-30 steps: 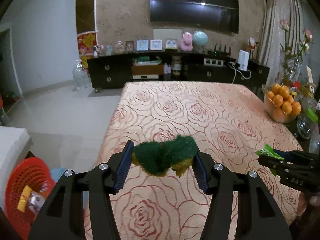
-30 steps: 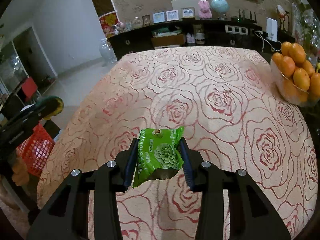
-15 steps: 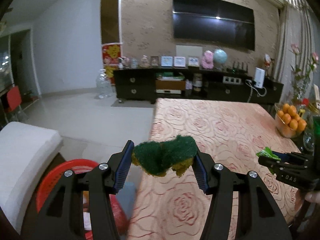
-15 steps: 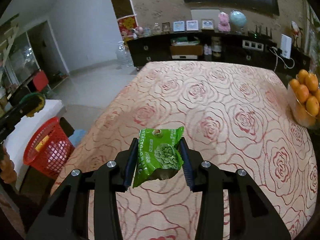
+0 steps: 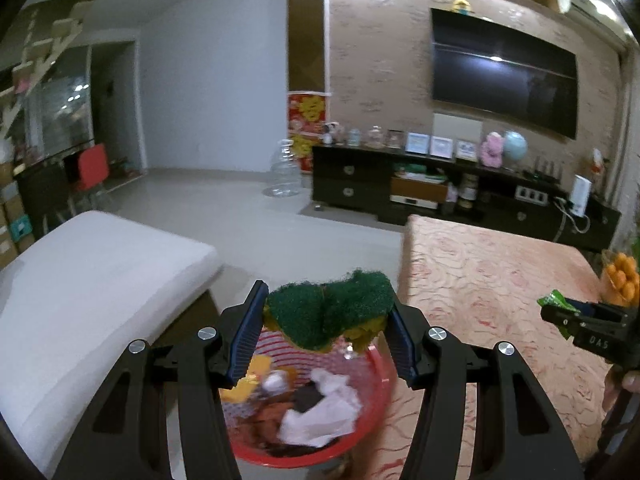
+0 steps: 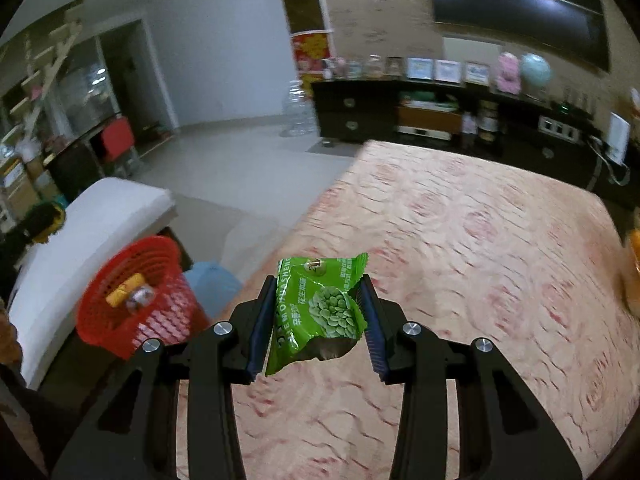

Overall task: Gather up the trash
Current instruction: 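Carry the green sponge and snack bag over the red wastebasket with both tools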

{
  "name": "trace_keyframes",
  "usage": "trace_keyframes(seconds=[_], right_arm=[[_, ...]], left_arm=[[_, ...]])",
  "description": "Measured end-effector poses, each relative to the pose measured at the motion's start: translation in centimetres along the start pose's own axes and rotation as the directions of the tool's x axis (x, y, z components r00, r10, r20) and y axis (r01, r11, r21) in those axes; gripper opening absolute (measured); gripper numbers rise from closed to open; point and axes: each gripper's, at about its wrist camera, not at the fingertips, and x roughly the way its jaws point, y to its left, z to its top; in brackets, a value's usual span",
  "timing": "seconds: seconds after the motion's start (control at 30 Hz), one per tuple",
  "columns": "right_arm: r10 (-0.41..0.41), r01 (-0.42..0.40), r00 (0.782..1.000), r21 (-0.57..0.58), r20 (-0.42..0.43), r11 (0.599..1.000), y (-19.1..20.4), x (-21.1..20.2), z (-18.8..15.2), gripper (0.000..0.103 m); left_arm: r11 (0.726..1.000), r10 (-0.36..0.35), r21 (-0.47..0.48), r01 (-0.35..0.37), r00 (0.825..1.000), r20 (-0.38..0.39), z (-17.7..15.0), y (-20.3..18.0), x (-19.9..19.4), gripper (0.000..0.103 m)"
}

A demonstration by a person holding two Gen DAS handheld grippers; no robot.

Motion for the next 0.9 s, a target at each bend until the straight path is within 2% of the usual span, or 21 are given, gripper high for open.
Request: trace_keyframes(seconds=[0.17,0.4,0.57,0.9], right_arm=[[0.095,-0.095,0.995,-0.083,-0.005,0.992,4.6,1.8,3.4,0.039],[0.254,-0.258,0.966,-0.196,-0.045,0.946,10.3,4.3,5.8,0.040],[0.294,-0.308,0.951,-0.192,-0.096,0.932,12.2,6.5,5.9,0.040],[0.312,-0.340,0.938,-0.218,-0.151,0.915,15.1,8.4,5.0,0.040]], left_arm=[[0.998,0.047,-0.036,-0.047,0.999,-0.016,-0.2,2.2,0.1,0.053],[0.993,0.103,-0.052,-0.106,0.993,-0.048,-0.7,4.1,0.9,0.053],[0.990,0.129,-0.046,-0.133,0.987,-0.095,-1.6,4.9,1.8,0.053],[0.988,0.146,-0.014,-0.151,0.976,-0.161,-3.7,5.5,3.6,0.054]])
